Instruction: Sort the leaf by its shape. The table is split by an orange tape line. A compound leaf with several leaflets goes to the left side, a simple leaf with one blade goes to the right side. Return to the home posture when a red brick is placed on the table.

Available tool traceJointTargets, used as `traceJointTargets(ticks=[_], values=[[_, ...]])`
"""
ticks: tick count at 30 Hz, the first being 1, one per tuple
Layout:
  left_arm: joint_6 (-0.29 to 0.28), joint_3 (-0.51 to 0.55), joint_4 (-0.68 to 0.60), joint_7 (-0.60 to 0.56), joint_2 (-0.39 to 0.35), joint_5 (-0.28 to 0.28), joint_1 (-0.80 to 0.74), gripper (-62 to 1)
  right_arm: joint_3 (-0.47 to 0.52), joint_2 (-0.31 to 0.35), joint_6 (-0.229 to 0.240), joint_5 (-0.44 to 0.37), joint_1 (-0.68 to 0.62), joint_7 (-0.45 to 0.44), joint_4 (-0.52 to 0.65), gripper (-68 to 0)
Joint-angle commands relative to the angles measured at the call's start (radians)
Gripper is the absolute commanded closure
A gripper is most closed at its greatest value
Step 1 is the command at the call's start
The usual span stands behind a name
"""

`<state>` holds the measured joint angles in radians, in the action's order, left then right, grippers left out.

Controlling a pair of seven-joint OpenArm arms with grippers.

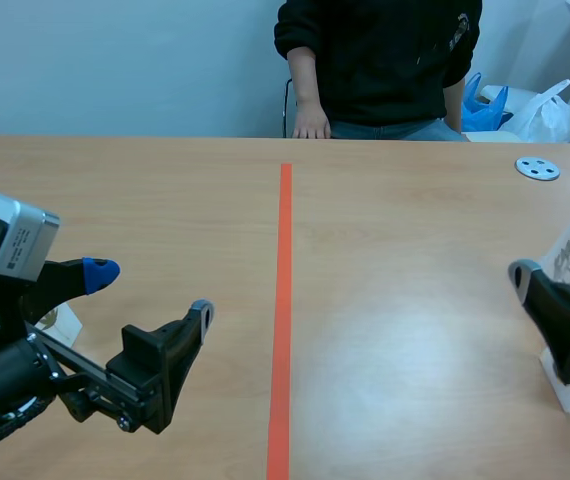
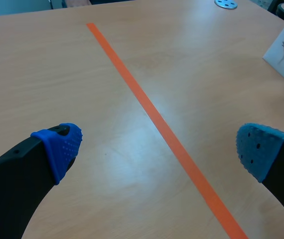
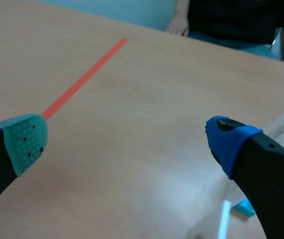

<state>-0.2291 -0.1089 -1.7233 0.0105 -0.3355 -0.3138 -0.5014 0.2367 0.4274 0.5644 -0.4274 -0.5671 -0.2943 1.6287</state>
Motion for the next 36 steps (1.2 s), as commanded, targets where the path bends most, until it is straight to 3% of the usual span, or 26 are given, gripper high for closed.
traceJointTargets(ticks=[1,10,15,36], values=[[-0.002,0.008,-0.024,-0.013,-0.001,-0.006,-0.003,-62.3,-0.008,0.016,-0.014,-0.011,0.014,0.005,0.047,-67.9],[-0.002,0.008,-0.024,-0.013,0.000,-0.006,-0.002,-62.3,-0.140,0.016,-0.171,-0.010,0.014,0.121,0.189,-67.9],[-0.002,0.008,-0.024,-0.013,0.000,-0.006,-0.002,-62.3,-0.205,0.015,-0.225,0.000,0.017,0.125,0.193,-67.9],[-0.028,0.008,-0.024,-0.013,-0.031,-0.007,-0.003,-62.3,-0.230,0.016,-0.229,0.000,0.017,0.124,0.193,-67.9]])
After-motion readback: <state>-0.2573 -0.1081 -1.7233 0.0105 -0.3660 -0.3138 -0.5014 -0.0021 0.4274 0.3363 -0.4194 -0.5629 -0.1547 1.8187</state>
